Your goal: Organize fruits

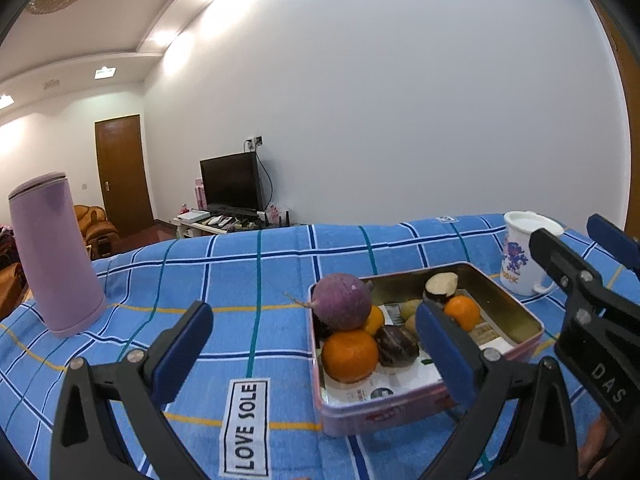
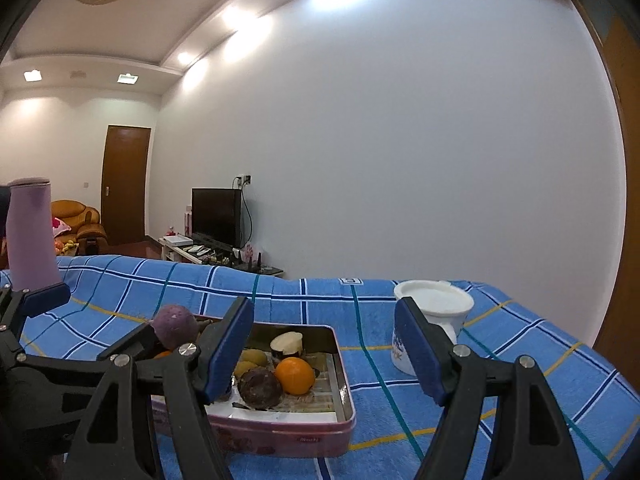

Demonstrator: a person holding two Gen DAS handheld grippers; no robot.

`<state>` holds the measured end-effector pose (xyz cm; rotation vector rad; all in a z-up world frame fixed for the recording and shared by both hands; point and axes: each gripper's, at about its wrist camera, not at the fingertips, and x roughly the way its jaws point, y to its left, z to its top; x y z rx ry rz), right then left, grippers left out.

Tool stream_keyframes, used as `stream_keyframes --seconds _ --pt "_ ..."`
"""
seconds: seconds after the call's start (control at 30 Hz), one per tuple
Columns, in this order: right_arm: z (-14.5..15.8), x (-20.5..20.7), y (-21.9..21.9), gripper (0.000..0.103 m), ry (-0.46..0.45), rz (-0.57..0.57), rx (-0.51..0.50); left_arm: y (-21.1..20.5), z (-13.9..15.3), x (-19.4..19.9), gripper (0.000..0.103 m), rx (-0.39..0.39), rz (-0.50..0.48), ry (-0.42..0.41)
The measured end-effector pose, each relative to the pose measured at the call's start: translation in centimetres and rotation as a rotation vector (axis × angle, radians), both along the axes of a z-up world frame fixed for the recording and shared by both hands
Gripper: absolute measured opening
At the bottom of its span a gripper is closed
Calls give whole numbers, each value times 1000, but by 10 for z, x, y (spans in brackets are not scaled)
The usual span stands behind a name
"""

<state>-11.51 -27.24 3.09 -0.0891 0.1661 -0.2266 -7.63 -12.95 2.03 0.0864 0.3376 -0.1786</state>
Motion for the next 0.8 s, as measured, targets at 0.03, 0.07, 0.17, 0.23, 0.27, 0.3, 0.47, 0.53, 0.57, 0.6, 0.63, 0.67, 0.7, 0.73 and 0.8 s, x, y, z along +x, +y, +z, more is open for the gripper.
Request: stream_keyframes --seconds 0.03,0.07,0.17,0.23,0.27,0.3,0.47,0.53,0.57,0.6,0.63,0.67,0.7,0.73,0.8 --pt "0 -2 1 75 -2 -1 -4 1 0 -3 103 -5 0 -4" --pt "0 -4 1 75 -5 -1 -7 1 1 -5 103 -8 0 -8" --pt "0 -7 -1 75 -12 -5 -4 4 2 -10 103 -16 10 -22" --pt "0 -12 -1 75 -22 -13 -1 4 2 -10 103 -18 16 -23" --pt "0 -14 -2 75 -30 -18 2 4 2 -9 103 -18 19 -20" --pt "2 -15 -2 75 -35 -22 4 4 2 -8 103 -18 21 -17" --pt "2 -17 -2 75 -39 -23 3 5 1 -8 103 -23 23 -15" --pt "3 -16 -1 75 -38 -21 2 5 1 -8 103 -19 23 -15" --pt "3 -17 -1 75 -39 -20 2 5 1 -9 103 -16 23 -15" --pt "3 -17 -1 75 -40 -19 3 5 1 -9 103 -15 24 -15" --pt "3 -17 -1 75 -40 -18 4 4 1 -8 103 -15 26 -14" --pt "4 -16 -1 75 -39 -18 5 4 1 -8 103 -14 27 -13" --pt "4 -16 -2 75 -39 -18 6 4 1 -8 103 -13 30 -12" --pt "4 -16 -2 75 -38 -18 7 4 1 -7 103 -13 31 -11" --pt "3 -16 -2 75 -38 -18 7 4 1 -7 103 -11 34 -9"
